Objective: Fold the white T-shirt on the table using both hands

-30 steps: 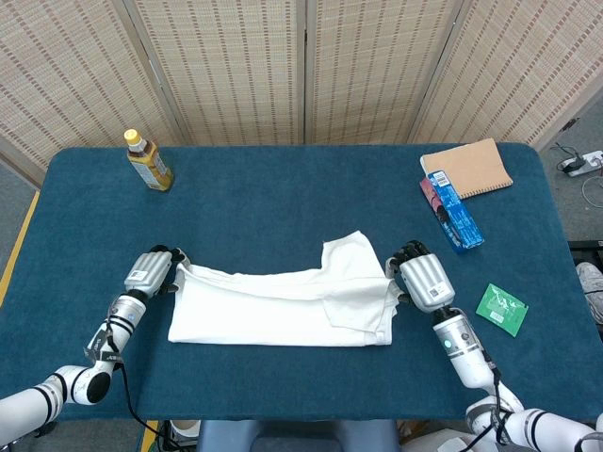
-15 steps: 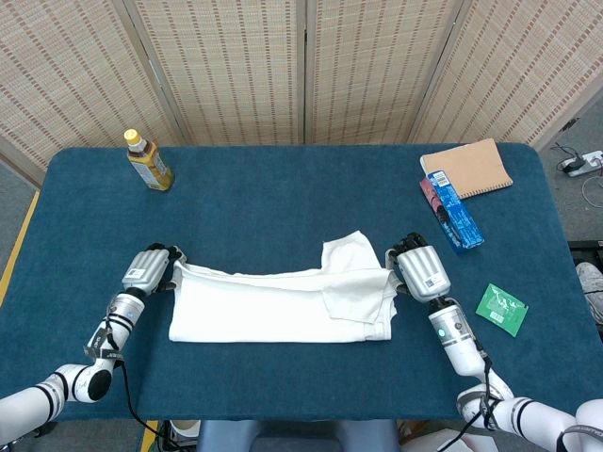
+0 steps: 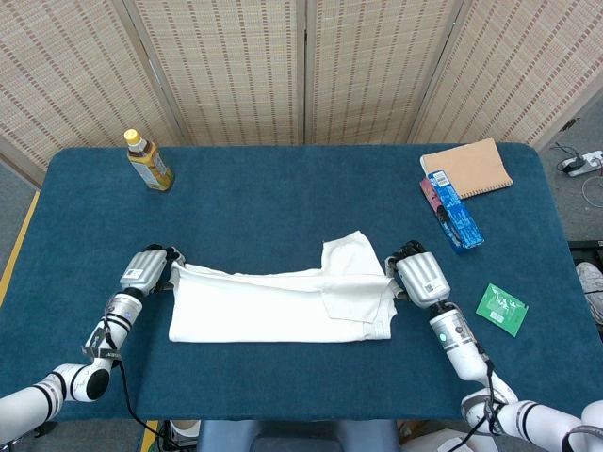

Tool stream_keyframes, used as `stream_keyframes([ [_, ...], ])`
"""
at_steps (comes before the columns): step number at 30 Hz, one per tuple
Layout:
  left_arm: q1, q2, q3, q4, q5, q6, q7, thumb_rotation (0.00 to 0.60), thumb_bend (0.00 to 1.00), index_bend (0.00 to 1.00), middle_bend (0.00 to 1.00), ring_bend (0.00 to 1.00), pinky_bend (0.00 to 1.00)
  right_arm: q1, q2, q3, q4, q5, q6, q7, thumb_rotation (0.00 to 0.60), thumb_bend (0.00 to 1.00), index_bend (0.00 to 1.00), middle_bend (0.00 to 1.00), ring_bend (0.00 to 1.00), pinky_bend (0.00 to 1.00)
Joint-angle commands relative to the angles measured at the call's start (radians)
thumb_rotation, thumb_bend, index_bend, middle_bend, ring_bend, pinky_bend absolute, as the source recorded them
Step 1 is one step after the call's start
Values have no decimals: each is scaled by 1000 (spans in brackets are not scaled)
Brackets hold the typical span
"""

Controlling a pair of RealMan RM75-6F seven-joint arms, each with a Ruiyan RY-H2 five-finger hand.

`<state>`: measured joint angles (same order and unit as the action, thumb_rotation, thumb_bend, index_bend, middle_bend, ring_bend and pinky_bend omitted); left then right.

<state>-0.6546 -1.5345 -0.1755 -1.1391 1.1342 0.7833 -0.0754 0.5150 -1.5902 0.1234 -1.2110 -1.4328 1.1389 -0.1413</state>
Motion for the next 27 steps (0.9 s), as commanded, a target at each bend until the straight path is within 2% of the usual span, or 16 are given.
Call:
stream_keyframes([
  [1,1,-4,-4,4,-1,3,-7,600,614,672,338,295,125,-2,8,0,-5,20,-14,-15,600,541,863,504,330,207],
  [4,4,-9,-7,9,-1,10,-15,600,607,530,300,263,125,3,-2,3,5,35,-32,-19,600,541,863,479,324,198],
  [10,10,-17,-11,14,6,36,-20,600,582,253,176,150,116,24,-39,13,39,49,-53,-28,600,519,782,441,293,188],
  [14,18,-22,-22,14,7,68,-23,600,502,90,76,58,85,39,-67,26,69,70,-71,-42,600,499,686,407,272,178],
  [16,23,-20,-27,9,4,84,-20,600,449,27,23,12,65,47,-78,34,82,91,-90,-59,600,468,592,368,251,167],
  [19,34,-5,-33,-15,-1,105,-15,600,378,0,0,0,36,55,-82,42,79,124,-117,-89,600,369,351,271,197,136],
  [22,49,17,-39,-52,-5,131,-8,600,353,0,0,0,20,59,-71,48,55,151,-133,-130,600,250,91,174,129,105],
  [24,59,32,-44,-79,-8,147,-10,600,353,0,0,0,17,60,-58,48,33,155,-133,-142,600,192,13,139,105,93],
  [27,76,65,-45,-129,-9,165,-12,600,353,0,0,0,15,58,-28,45,-4,145,-121,-148,600,149,0,121,93,83],
])
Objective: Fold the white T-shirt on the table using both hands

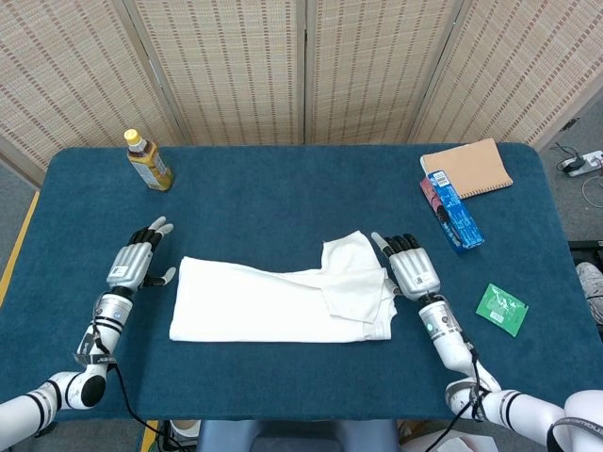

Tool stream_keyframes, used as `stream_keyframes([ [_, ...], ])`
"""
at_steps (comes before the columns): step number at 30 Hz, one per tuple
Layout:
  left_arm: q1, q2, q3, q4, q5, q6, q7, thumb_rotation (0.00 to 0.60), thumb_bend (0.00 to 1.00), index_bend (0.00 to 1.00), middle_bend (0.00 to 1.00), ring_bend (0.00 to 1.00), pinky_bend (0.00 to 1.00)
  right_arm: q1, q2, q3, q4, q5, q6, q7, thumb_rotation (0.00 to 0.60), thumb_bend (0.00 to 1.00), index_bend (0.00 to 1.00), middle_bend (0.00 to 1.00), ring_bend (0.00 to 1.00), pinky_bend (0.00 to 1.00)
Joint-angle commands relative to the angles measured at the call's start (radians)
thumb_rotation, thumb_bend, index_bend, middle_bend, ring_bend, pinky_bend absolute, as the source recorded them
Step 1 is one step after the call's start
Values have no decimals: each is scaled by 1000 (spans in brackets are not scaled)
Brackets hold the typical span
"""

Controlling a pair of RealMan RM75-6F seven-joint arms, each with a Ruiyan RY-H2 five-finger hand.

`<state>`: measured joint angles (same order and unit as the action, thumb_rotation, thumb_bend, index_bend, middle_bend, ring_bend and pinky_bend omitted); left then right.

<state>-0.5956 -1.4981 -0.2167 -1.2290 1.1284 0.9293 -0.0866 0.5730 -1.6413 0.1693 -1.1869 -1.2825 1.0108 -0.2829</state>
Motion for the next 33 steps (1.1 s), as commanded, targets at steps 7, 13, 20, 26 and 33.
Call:
stream_keyframes([
  [7,70,113,10,-173,19,78,-7,600,353,0,0,0,15,-27,101,-68,-129,-144,80,98,600,159,198,190,91,80],
  [13,120,176,43,-274,62,136,-7,600,353,9,0,0,15,-47,130,-152,-151,-248,103,169,600,226,460,271,109,79],
  [20,173,236,89,-371,119,194,7,600,353,18,0,0,15,-63,105,-184,-136,-283,119,179,600,232,514,289,117,79],
  [26,202,253,115,-399,164,226,-8,600,353,19,0,0,15,-67,63,-178,-111,-285,130,147,600,229,516,289,119,79],
  [33,211,261,130,-403,190,225,-30,600,352,18,0,0,15,-72,33,-174,-107,-270,122,103,600,127,516,289,119,79],
])
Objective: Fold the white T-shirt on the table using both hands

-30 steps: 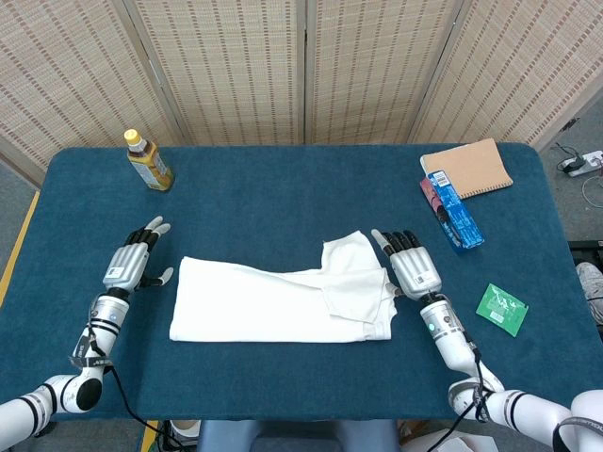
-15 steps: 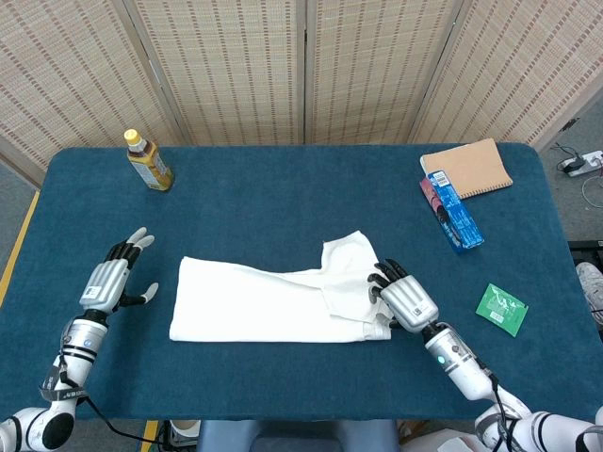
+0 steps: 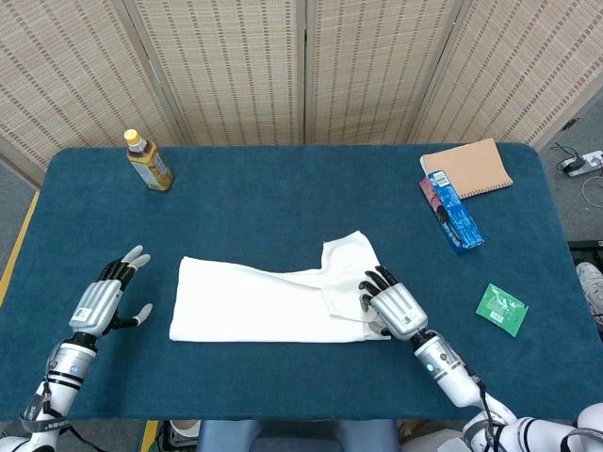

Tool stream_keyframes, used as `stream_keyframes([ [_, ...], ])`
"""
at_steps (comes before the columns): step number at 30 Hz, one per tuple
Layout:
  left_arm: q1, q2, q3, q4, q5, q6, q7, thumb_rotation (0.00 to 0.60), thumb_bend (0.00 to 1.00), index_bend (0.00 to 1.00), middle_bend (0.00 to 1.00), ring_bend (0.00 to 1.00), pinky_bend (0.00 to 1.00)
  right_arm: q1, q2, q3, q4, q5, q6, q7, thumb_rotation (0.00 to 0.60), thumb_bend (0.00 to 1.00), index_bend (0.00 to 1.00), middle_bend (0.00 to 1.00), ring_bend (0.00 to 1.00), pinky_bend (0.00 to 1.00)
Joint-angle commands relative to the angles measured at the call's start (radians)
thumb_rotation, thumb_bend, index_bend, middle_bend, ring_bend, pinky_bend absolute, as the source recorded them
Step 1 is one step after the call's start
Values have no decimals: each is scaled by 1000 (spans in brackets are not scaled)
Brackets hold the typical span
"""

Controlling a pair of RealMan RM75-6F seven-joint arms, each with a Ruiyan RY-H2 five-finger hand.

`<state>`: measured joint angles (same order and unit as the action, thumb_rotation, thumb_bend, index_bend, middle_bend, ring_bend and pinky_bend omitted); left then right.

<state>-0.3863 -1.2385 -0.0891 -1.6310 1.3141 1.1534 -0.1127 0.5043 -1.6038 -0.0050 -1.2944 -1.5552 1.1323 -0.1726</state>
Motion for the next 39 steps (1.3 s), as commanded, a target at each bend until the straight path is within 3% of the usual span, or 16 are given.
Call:
stream_keyframes([
  [1,4,1,4,0,8,2,-6,600,352,19,0,0,15,-5,-5,-1,0,2,3,-13,600,119,516,289,119,79],
  [15,6,-2,8,-1,24,-3,-13,600,352,19,0,0,15,-11,-29,7,50,18,-6,-15,600,109,517,289,123,79],
  [29,12,1,3,-1,29,8,-18,600,351,19,0,0,15,9,-65,26,106,13,-9,23,600,353,569,341,159,79],
  [39,21,7,1,0,32,18,-33,600,351,19,0,0,14,18,-64,43,96,21,-9,25,600,439,637,371,179,79],
])
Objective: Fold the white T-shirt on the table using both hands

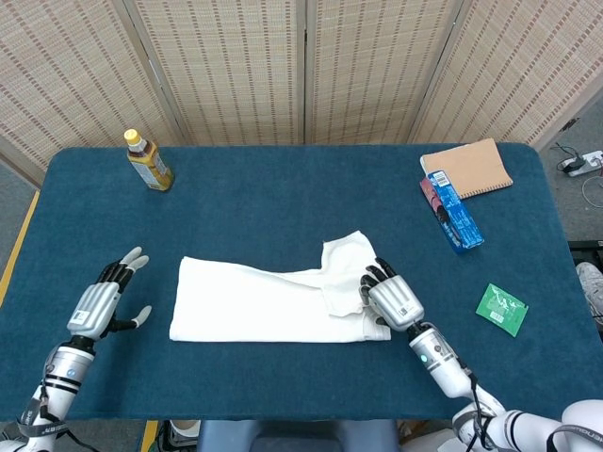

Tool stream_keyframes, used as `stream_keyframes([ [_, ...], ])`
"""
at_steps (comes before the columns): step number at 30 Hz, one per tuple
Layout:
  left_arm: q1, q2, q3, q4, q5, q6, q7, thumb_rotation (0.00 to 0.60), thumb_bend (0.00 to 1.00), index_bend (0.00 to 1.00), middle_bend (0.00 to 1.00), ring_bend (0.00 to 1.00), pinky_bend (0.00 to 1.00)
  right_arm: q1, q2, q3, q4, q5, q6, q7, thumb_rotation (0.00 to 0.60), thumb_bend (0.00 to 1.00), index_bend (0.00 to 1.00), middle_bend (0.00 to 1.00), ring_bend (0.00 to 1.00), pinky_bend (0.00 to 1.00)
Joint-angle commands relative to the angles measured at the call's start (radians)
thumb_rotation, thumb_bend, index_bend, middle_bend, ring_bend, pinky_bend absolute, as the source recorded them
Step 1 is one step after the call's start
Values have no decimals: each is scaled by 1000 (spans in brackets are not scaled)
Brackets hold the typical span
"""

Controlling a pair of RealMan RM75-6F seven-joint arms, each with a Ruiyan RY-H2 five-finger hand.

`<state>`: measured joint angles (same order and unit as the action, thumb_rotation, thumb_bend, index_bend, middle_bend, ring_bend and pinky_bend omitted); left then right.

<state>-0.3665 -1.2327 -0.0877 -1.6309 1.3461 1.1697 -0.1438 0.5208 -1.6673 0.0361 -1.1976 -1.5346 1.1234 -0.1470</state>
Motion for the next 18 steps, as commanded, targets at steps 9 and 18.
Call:
stream_keyframes([
  [9,11,14,-2,-6,11,20,-11,600,351,25,0,0,14,34,-8,100,-2,57,17,11,600,450,662,384,190,79],
  [18,24,18,0,-7,17,36,-23,600,352,31,0,0,13,116,-57,213,87,171,-46,-52,600,451,666,385,190,79],
])
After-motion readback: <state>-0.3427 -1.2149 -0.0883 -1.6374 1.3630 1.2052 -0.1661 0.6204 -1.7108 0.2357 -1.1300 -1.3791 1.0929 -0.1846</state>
